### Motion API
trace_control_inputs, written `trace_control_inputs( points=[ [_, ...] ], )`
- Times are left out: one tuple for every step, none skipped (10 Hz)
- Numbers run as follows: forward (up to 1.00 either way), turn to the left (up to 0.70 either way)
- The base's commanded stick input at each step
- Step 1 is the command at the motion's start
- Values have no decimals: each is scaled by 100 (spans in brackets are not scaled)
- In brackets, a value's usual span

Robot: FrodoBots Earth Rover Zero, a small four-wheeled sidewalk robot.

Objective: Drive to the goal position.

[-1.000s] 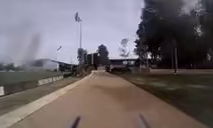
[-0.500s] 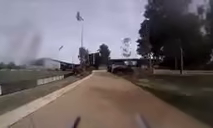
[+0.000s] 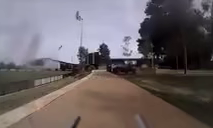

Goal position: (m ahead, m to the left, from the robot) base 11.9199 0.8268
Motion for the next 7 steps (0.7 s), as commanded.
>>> trace_control_inputs(
  points=[
    [100, 0],
    [100, 0],
    [100, 0],
    [100, 0],
    [100, 0],
    [100, 0],
    [100, 0]
  ],
)
